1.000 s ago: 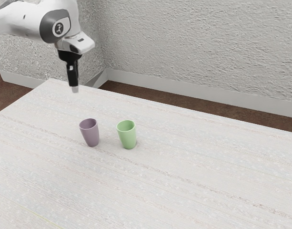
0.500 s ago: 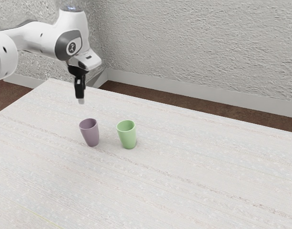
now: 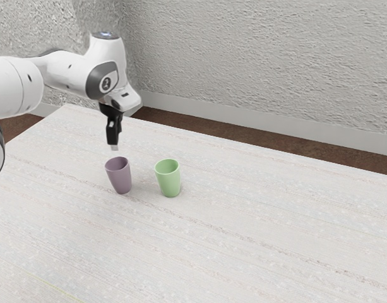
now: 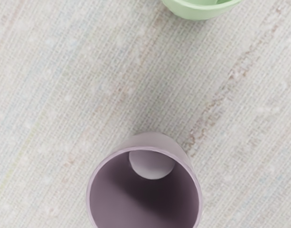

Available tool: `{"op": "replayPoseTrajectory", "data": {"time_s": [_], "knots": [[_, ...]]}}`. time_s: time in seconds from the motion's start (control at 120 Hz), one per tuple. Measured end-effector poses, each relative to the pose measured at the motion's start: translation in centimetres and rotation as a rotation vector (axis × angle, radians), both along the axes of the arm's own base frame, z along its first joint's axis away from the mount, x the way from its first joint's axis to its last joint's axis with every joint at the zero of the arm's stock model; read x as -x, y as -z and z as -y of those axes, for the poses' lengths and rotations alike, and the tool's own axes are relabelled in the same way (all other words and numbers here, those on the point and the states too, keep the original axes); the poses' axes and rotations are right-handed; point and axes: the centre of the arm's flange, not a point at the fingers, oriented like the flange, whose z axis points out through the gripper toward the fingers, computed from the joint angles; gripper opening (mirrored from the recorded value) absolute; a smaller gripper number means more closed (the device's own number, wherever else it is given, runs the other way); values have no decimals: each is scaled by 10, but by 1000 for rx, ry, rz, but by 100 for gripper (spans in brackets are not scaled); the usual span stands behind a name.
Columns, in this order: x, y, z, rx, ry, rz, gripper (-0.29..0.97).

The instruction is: Place the left cup onto the right cup

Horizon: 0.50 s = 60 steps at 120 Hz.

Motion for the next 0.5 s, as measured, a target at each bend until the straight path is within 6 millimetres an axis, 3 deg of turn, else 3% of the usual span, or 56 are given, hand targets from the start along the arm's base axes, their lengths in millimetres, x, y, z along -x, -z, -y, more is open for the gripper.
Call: {"op": "replayPoseTrajectory", "data": {"time_s": [0.325,0.5], "knots": [[-5,34,1,24,12,-12,68],[4,55,2,46,3,-34,68]]}}
